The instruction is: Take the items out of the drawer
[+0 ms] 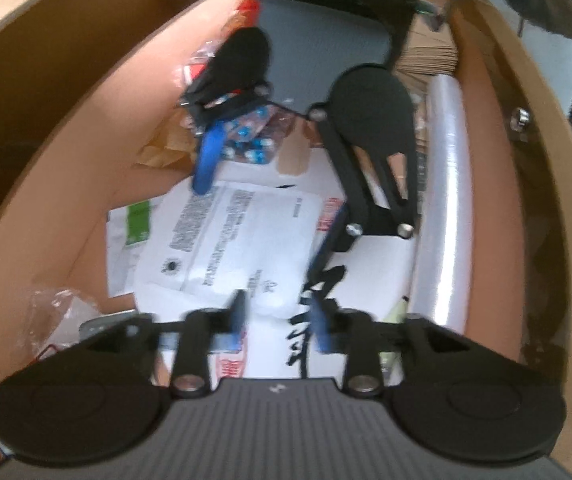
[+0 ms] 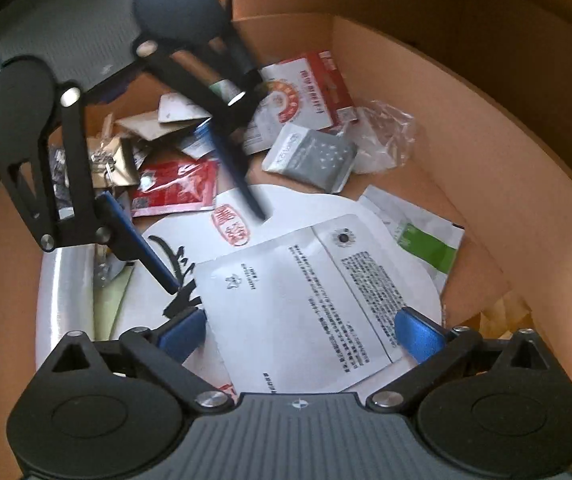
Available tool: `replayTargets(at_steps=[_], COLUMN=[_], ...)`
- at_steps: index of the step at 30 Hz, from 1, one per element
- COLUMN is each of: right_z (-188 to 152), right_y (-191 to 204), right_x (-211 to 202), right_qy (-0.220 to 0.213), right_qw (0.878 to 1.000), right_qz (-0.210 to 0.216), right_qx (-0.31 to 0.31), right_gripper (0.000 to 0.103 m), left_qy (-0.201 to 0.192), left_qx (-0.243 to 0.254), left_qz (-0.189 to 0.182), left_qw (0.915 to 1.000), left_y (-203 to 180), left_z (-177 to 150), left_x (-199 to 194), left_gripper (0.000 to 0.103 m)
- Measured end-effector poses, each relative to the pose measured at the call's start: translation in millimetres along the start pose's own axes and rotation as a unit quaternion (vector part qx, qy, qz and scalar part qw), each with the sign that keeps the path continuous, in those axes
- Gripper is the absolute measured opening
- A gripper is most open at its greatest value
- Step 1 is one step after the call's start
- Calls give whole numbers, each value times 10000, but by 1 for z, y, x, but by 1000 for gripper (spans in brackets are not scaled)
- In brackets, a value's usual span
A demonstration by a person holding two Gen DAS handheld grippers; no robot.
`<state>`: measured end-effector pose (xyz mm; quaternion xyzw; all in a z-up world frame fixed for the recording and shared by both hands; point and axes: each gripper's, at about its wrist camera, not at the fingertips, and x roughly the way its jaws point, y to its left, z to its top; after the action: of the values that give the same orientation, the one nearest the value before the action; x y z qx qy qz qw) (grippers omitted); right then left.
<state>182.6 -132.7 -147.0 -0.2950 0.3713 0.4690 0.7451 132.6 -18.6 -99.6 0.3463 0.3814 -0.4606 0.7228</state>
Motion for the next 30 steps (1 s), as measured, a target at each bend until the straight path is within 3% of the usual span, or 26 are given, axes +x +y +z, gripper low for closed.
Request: replayTargets(at_steps=[2,10,11,12,14,17,20,23,24,25,26,27,30], right_z=[2,7,9,11,16,17,15,17,19,20,20,19,16], right_y=[3,21,25,30,38,48,48,43,39,34,29,25,23], right_x=[0,-12,-14,-16,-19,-20,-25,-33,-34,-34,-34,-36,-38], right_qy=[92,238,251,264,308,424,401,264,221,211,200,139,-93], right_qw=[9998,9962,9948,9932,9905,9859,9850,9874,9896,9918,9932,9937,9941], right_qz=[91,415,472,528,588,505,581,540,364,151,-30,-138,-190], right_qx=[-131,-734,-867,-1000,-1202,-1541,-1574,-1462,-1372,-1255,-1149,-1105,-1061], right_gripper=[102,78,67,49,29,9,4,4,13,23,65,83,91], left_qy=[26,20,18,17,43,58,37,34,33,28,17,6,-47], left_qx=[-102,-101,-75,-33,44,146,229,262,273,269,245,220,25], left_qz=[100,320,325,323,275,174,162,178,184,206,251,296,468], left_qw=[9999,9994,9994,9995,9996,9997,9996,9995,9995,9994,9994,9993,9989], left_y=[5,8,8,8,6,3,0,0,0,1,1,2,7], left_z=[2,2,2,3,2,0,0,0,0,0,0,0,-1], left_x=[6,10,11,11,13,13,14,16,16,16,16,15,16], left_gripper=[71,91,92,92,93,94,96,96,96,97,97,98,103])
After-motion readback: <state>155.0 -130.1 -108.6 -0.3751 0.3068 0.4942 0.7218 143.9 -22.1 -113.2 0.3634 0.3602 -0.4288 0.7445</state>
